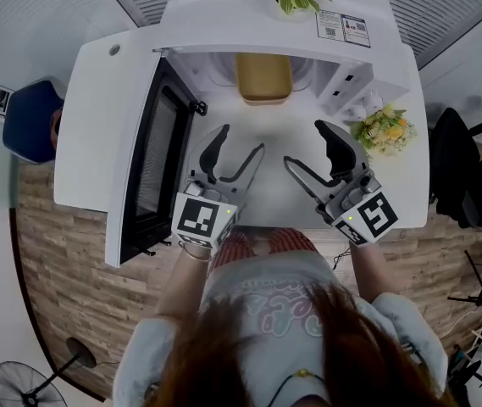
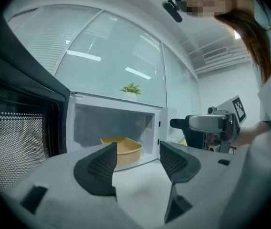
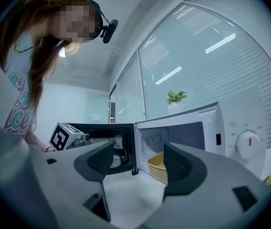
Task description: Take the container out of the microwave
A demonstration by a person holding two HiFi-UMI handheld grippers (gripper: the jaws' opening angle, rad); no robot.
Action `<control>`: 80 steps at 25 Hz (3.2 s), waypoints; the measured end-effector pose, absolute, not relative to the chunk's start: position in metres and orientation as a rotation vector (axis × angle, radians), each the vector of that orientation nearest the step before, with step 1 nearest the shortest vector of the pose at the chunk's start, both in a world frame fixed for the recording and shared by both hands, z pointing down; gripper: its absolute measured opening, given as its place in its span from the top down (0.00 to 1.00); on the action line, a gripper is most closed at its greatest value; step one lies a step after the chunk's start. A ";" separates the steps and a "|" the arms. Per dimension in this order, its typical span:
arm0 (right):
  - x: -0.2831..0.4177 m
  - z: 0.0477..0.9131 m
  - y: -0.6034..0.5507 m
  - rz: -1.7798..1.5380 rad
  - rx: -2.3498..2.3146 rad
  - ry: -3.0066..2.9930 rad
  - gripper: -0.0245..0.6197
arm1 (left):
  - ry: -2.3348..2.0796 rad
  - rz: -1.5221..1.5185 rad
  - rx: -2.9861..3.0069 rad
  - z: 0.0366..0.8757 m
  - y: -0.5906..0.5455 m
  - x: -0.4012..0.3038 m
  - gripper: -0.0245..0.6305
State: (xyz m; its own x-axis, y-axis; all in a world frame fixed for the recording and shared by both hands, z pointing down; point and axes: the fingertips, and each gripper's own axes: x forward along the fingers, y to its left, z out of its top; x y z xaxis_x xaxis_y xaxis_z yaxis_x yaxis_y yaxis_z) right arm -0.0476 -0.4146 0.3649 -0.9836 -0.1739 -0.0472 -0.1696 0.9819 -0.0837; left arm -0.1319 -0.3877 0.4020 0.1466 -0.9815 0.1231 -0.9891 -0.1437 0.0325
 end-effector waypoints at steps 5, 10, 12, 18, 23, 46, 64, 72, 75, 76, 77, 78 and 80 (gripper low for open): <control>-0.058 0.379 -0.428 -0.098 -0.262 3.113 0.47 | -1.992 0.126 2.295 0.405 -0.402 -0.137 0.57; -0.068 0.399 -0.445 -0.066 -0.274 3.164 0.47 | -1.989 0.151 2.284 0.416 -0.415 -0.143 0.57; -0.072 0.407 -0.451 -0.058 -0.279 3.187 0.47 | -1.981 0.153 2.276 0.422 -0.419 -0.145 0.57; -0.084 0.430 -0.468 -0.067 -0.299 3.234 0.47 | -1.983 0.190 2.256 0.439 -0.435 -0.153 0.57; -0.095 0.444 -0.484 -0.063 -0.336 3.270 0.47 | -1.972 0.212 2.247 0.449 -0.450 -0.159 0.57; -0.131 0.479 -0.512 -0.104 -0.355 3.334 0.56 | -1.956 0.361 2.226 0.482 -0.481 -0.172 0.58; -0.121 0.469 -0.501 -0.098 -0.387 3.325 0.58 | -1.989 0.349 2.198 0.474 -0.470 -0.161 0.60; -0.109 0.462 -0.484 -0.108 -0.386 3.326 0.58 | -1.974 0.322 2.197 0.468 -0.453 -0.149 0.60; -0.103 0.458 -0.476 -0.121 -0.383 3.315 0.58 | -1.969 0.325 2.206 0.463 -0.446 -0.144 0.60; -0.101 0.456 -0.474 -0.124 -0.387 3.310 0.58 | -1.968 0.329 2.211 0.461 -0.443 -0.142 0.60; -0.099 0.454 -0.472 -0.127 -0.393 3.305 0.58 | -1.968 0.331 2.217 0.459 -0.442 -0.140 0.60; -0.097 0.452 -0.470 -0.130 -0.402 3.299 0.58 | -1.968 0.331 2.223 0.457 -0.440 -0.138 0.60; -0.091 0.448 -0.467 -0.135 -0.419 3.286 0.58 | -1.970 0.328 2.237 0.452 -0.437 -0.133 0.60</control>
State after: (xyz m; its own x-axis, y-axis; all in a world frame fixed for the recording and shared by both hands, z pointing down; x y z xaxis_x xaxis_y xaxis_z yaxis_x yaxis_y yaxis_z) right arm -0.0913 -0.4666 0.4482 -0.9532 -0.2417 0.1816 -0.2558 0.9650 -0.0582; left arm -0.1329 -0.4367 0.4521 0.1175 -0.9596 0.2557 -0.9907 -0.1312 -0.0371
